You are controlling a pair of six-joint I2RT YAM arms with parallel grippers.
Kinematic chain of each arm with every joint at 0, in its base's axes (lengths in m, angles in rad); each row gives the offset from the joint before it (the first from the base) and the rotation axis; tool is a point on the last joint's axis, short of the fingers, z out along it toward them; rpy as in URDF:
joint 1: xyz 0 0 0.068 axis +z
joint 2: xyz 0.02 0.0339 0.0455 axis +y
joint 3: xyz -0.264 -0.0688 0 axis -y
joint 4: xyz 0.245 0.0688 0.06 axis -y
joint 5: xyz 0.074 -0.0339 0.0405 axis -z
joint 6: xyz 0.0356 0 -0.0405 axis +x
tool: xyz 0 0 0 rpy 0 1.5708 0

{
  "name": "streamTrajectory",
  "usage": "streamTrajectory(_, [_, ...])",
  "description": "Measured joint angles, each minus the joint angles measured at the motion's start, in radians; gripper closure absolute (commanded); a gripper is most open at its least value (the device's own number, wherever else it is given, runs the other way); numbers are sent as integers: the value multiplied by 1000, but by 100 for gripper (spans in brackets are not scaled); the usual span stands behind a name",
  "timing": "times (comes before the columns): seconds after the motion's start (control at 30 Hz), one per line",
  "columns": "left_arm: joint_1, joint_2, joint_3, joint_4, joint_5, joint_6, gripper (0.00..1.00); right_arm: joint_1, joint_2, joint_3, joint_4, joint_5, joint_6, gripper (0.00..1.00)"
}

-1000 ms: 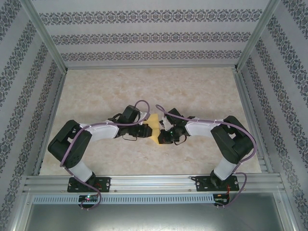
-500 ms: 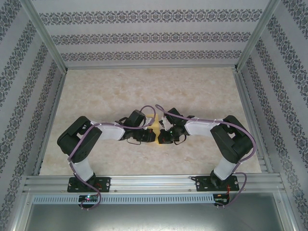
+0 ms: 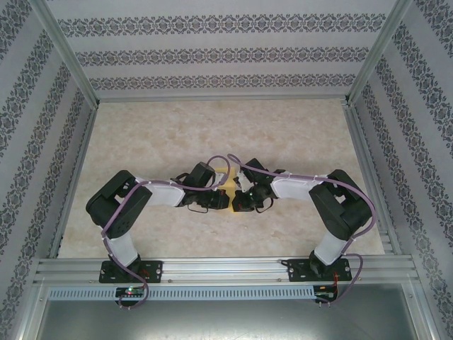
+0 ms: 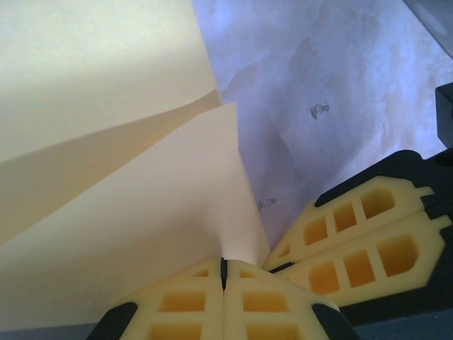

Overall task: Fold a paper plane with a square sheet of paper (fold left side to right side)
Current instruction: Third fold the triangle at the center of the table.

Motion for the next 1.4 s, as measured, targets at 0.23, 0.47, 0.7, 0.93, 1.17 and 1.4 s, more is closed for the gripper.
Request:
streamTrajectory(0.23, [21, 0, 9, -17, -17, 34, 92, 0, 0, 0, 3, 5, 0, 100])
streamTrajectory(0.47, [92, 0, 20, -36, -27, 71, 92, 0, 0, 0, 12, 12, 0, 100])
streamTrajectory(0.7, [147, 0, 22, -41, -28, 97, 92, 0, 0, 0, 19, 15, 0, 100])
streamTrajectory(0.93, [217, 0, 29, -53, -34, 123, 89, 0, 0, 0, 18, 16, -1, 100])
streamTrajectory(1.17, [278, -3, 47, -88, -50, 142, 82, -1, -6, -5, 16, 16, -10, 100])
streamTrajectory(1.4, [301, -134, 15, -116, -60, 115, 66, -23, -74, -46, 3, 45, -42, 81])
